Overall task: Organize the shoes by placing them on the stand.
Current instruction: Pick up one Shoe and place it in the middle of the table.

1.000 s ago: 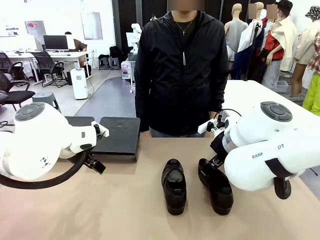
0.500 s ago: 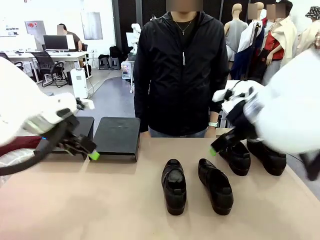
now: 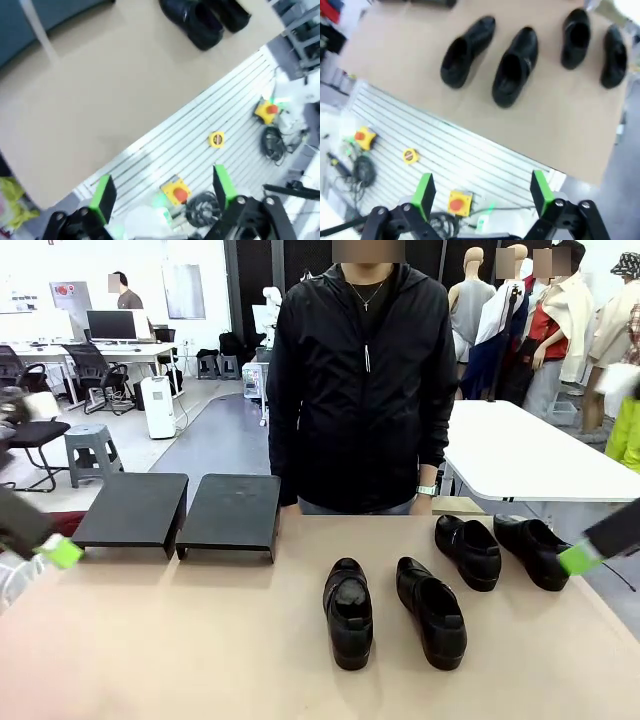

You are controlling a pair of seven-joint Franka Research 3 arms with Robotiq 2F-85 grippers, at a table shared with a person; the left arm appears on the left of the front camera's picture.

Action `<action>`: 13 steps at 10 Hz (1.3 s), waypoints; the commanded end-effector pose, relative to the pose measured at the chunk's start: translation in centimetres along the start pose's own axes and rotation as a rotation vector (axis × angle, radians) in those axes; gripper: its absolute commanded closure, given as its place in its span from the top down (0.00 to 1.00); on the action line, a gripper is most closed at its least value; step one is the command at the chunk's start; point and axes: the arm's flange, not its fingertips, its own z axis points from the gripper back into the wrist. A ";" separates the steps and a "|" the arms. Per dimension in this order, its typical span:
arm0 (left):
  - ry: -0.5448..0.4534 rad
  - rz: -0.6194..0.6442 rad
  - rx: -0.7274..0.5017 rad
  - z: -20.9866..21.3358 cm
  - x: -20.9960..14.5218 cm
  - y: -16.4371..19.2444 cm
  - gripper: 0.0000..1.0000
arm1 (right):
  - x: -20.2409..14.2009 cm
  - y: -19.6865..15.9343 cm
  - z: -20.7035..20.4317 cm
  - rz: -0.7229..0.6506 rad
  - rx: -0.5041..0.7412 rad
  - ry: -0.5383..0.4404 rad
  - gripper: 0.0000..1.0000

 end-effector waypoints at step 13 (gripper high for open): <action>0.000 0.000 0.000 0.0 0.0 0.0 1.00 | 8.2 -3.4 -3.7 -0.080 -0.034 0.122 1.00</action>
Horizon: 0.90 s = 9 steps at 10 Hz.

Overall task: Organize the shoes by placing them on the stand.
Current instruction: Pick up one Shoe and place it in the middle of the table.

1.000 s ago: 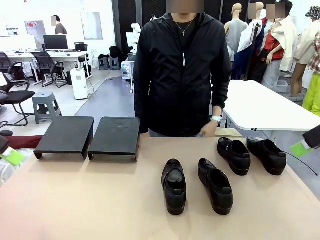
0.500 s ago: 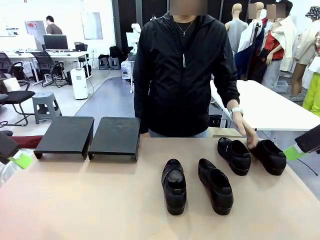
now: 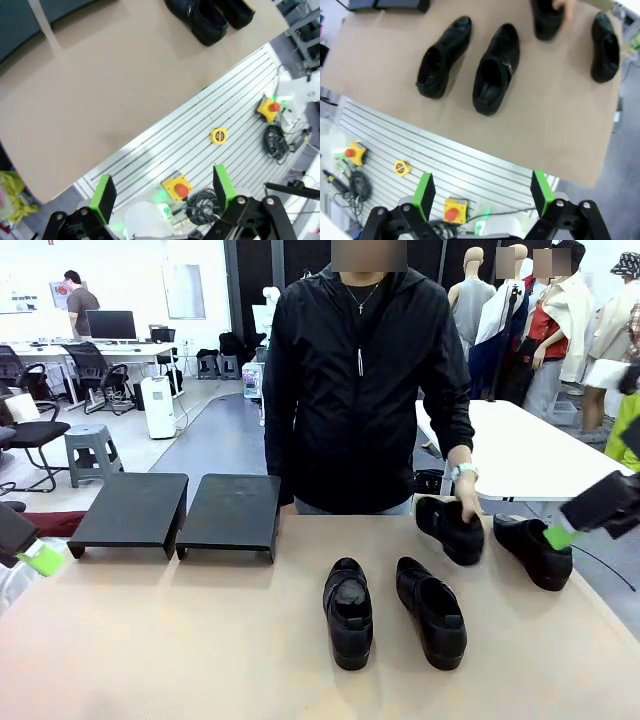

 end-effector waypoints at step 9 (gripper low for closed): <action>-0.013 -0.012 -0.018 0.1 0.2 0.1 1.00 | -6.9 -6.0 5.9 -0.226 0.186 -0.087 1.00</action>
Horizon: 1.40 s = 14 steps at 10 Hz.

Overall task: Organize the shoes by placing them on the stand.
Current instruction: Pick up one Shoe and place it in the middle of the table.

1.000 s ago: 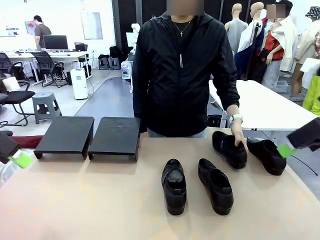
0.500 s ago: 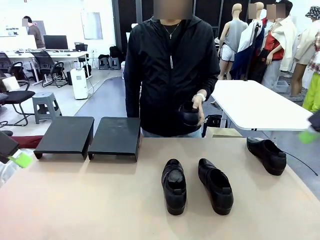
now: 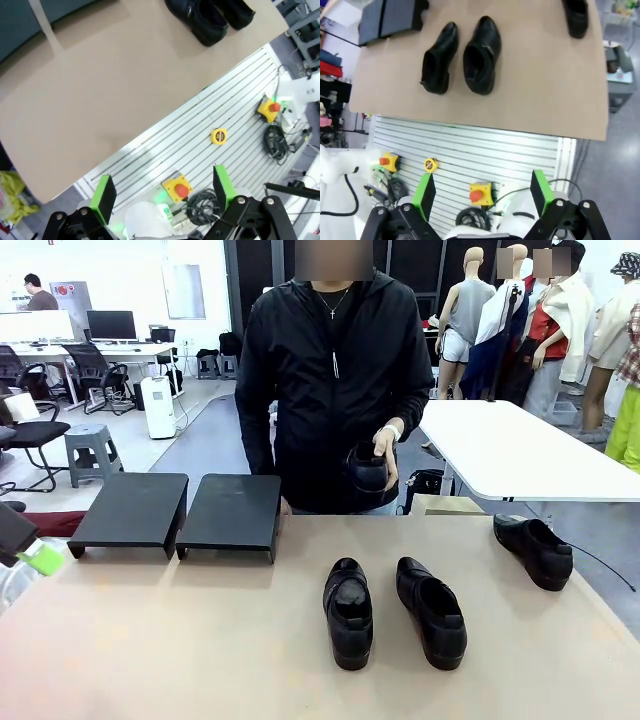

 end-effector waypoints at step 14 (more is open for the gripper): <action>-0.012 -0.013 -0.019 0.1 0.2 0.0 1.00 | 4.4 -3.9 -2.6 -0.201 0.164 -0.088 1.00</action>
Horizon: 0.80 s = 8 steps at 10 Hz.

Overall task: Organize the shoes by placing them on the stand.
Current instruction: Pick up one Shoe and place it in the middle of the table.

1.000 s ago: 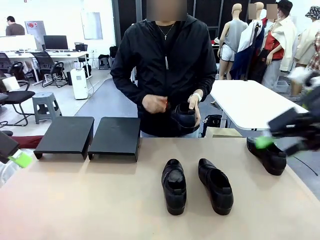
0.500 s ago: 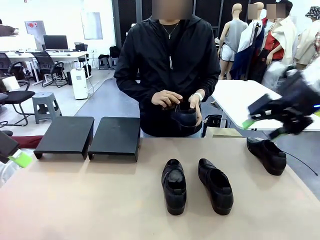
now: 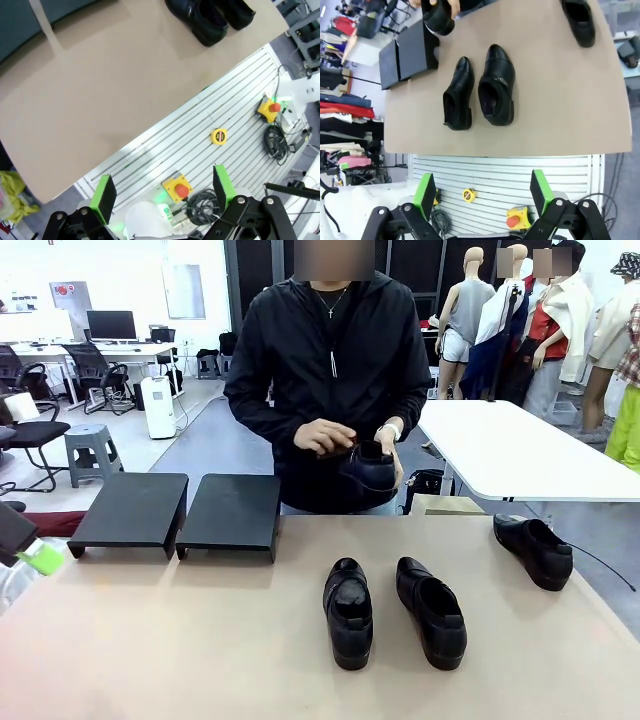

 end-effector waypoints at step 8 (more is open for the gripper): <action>-0.012 -0.013 -0.020 0.1 0.2 0.0 1.00 | 5.8 7.7 -13.3 0.269 -0.047 0.316 1.00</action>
